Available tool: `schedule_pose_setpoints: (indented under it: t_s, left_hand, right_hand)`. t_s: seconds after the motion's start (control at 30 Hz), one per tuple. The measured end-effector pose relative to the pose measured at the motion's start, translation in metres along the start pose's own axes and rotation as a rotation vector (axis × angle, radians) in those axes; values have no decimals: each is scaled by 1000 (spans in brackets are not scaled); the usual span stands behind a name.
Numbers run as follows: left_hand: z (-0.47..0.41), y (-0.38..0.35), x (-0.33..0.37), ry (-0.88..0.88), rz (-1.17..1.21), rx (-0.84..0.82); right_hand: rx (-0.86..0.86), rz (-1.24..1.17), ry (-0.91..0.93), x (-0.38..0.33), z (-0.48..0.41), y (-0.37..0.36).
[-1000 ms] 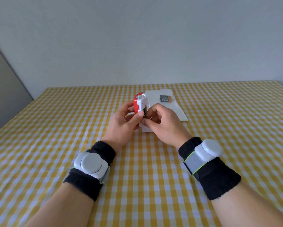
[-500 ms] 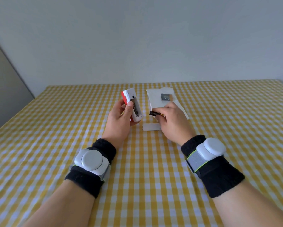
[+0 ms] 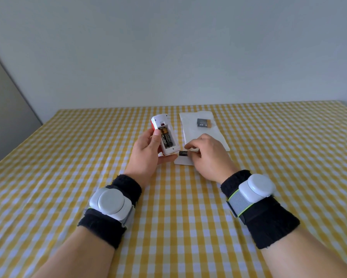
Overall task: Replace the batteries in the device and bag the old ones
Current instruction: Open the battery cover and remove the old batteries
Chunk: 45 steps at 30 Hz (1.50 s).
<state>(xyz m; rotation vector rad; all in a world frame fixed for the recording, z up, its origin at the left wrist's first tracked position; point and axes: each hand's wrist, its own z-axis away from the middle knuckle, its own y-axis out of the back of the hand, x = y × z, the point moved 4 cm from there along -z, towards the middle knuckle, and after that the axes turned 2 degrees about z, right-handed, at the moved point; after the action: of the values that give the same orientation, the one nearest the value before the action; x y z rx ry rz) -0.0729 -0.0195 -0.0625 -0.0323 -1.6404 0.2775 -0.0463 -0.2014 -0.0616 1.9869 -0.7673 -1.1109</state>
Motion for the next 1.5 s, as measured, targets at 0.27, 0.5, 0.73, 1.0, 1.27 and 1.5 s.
schedule_pose_setpoints:
  t_s: [0.27,0.5,0.73,1.0,1.27,1.5]
  left_hand:
    - [4,-5,2,-77,-82,-40]
    - [7,-7,5,-140,-189,-100]
    - [5,-8,2,-143,-239,-117]
    - [5,-8,1,-191,-276,-149]
    - [5,-5,5,-186,-169,-92]
    - [4,-4,4,-212,-202,-80]
  right_hand:
    - [301,-118,228,-29,5,19]
    - [170,-209,218,-41,8,12]
    - [99,-314,155,-40,7,9]
    - [111,-434,85,-37,9,15]
    - [130,-429,137,-43,11,12]
    - [144,-454,53,-37,9,13]
